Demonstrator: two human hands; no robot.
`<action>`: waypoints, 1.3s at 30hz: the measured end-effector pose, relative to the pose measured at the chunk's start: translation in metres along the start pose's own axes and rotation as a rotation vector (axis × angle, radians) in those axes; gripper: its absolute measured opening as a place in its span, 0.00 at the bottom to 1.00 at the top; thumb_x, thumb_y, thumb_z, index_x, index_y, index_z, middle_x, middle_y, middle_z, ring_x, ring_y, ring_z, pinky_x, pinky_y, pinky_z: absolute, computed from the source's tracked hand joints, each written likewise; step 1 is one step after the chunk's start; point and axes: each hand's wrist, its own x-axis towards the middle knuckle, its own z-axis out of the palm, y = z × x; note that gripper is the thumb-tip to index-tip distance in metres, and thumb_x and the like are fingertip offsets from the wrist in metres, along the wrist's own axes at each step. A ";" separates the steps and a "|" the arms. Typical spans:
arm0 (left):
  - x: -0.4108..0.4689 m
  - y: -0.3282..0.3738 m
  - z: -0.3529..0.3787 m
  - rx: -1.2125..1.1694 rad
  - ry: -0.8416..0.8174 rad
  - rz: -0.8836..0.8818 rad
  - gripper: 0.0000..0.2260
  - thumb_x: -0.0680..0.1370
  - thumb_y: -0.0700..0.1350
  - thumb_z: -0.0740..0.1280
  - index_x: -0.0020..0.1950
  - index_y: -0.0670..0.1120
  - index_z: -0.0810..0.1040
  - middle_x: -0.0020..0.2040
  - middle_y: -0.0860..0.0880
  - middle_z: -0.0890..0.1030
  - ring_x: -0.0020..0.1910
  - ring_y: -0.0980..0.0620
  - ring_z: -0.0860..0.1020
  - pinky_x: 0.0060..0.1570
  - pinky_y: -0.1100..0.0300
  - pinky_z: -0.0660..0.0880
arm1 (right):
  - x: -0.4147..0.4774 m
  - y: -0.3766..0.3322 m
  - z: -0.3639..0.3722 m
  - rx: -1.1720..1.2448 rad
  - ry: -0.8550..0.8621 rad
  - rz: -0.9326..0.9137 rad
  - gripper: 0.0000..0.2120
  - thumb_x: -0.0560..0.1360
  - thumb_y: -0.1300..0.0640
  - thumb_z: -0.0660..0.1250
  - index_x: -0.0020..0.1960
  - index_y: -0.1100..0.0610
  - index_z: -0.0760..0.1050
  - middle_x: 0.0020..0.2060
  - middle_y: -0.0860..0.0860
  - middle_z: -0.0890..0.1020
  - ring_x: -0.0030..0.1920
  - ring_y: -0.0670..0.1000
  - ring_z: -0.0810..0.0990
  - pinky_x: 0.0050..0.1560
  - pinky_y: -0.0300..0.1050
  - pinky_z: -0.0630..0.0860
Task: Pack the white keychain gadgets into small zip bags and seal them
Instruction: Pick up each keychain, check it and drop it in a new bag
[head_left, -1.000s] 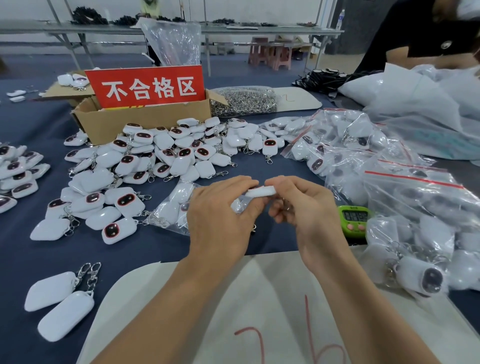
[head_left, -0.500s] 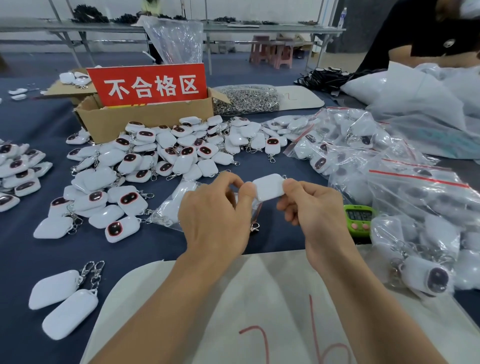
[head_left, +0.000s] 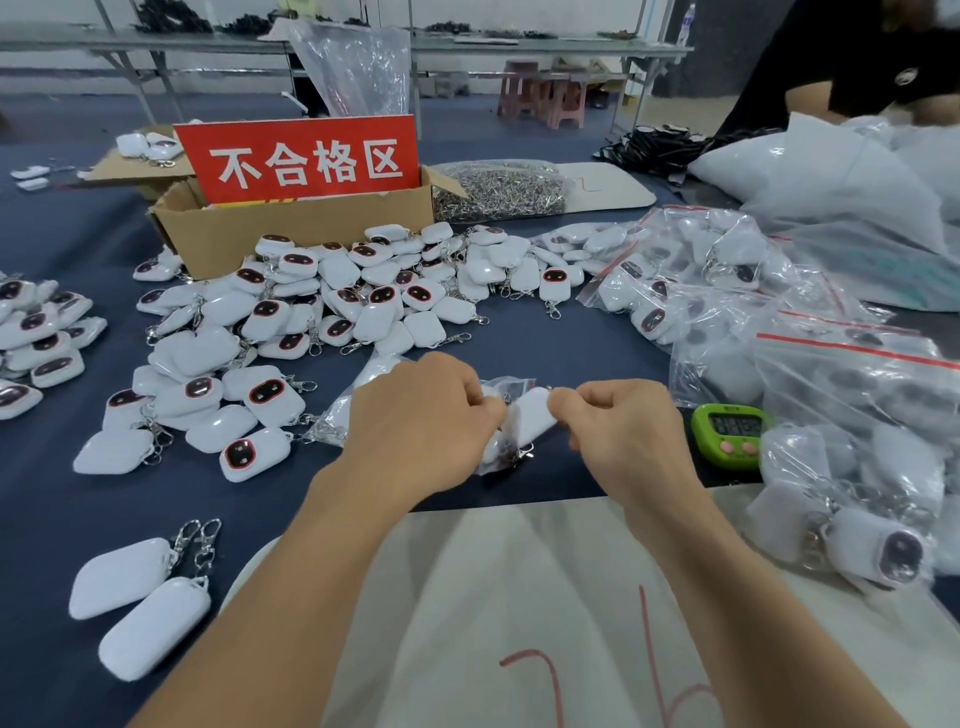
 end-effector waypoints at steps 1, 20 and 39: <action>0.001 0.000 -0.001 -0.060 -0.014 -0.001 0.11 0.73 0.56 0.63 0.39 0.52 0.81 0.32 0.56 0.81 0.35 0.60 0.76 0.31 0.60 0.64 | -0.001 -0.002 0.003 0.009 -0.015 -0.014 0.20 0.72 0.51 0.69 0.34 0.65 0.65 0.29 0.53 0.62 0.32 0.49 0.59 0.28 0.42 0.57; 0.016 -0.024 -0.010 -0.380 0.168 -0.132 0.10 0.77 0.50 0.64 0.41 0.62 0.83 0.36 0.67 0.81 0.38 0.63 0.78 0.36 0.62 0.69 | 0.054 0.008 0.016 -0.103 0.191 -0.032 0.17 0.79 0.61 0.65 0.64 0.53 0.83 0.60 0.50 0.85 0.59 0.49 0.81 0.61 0.36 0.69; 0.032 -0.058 0.007 -0.345 0.286 -0.324 0.11 0.77 0.47 0.65 0.52 0.61 0.84 0.35 0.61 0.78 0.38 0.60 0.77 0.35 0.60 0.71 | 0.156 0.001 0.060 -0.551 0.047 -0.314 0.16 0.79 0.59 0.63 0.66 0.58 0.79 0.60 0.61 0.83 0.63 0.63 0.77 0.59 0.53 0.72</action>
